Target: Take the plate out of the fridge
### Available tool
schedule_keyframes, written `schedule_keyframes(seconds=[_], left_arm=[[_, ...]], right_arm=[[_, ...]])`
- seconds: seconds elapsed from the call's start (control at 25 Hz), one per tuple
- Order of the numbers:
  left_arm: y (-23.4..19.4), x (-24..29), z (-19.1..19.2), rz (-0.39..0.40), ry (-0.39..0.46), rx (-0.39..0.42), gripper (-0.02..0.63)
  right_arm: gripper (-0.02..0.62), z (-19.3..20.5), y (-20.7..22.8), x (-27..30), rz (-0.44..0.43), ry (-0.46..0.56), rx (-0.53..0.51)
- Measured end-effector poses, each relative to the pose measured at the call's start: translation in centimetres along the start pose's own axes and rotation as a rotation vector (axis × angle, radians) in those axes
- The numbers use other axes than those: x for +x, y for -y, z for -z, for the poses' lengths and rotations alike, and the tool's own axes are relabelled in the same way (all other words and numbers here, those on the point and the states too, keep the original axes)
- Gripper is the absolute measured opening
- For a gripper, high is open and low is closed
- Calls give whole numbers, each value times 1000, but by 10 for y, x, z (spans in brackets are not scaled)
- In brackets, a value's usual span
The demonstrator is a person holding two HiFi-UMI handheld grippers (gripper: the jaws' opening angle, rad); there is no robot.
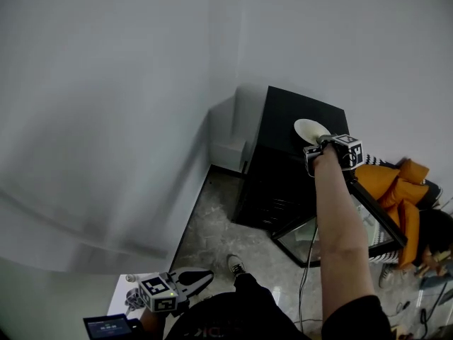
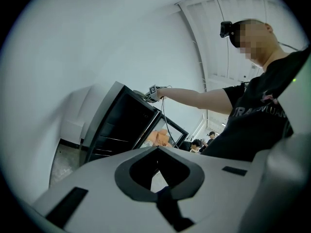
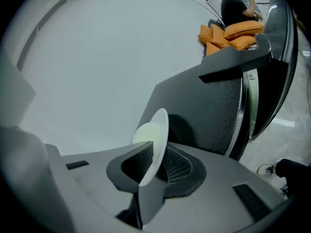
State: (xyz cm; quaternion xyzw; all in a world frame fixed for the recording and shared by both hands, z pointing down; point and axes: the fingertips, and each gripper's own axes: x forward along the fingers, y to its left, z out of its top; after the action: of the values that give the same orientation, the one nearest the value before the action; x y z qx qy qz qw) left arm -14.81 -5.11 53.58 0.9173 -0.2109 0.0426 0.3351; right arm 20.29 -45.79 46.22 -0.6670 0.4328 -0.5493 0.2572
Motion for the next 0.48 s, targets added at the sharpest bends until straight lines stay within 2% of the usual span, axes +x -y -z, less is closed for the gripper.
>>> schedule_keyframes(seconds=[0.08,0.16,0.2,0.24,0.32,0.4,0.48], left_arm=[[4,-1,0,1,4,8,-2],[7,0,-2,7,10,18,-2],[7,1,-3,13,12,23,-2],[7,2,-4,19,12,27,-2],[6,4,-6,31,10,33,-2],[9,6,-7,41,10,44,-2],[13,8,-8,49,12,59,-2]], right_arm=[[72,0,3,-7,57,-8,-56],[137,-3,4,-15,119,-10,-149],[154,-4,3,-17,143,-15,-195],[198,-4,2,-18,162,-24,-236],[230,-5,1,-21,191,-40,-301],[236,-6,0,-28,196,-46,-349],[236,-10,-2,-40,142,-24,-405]])
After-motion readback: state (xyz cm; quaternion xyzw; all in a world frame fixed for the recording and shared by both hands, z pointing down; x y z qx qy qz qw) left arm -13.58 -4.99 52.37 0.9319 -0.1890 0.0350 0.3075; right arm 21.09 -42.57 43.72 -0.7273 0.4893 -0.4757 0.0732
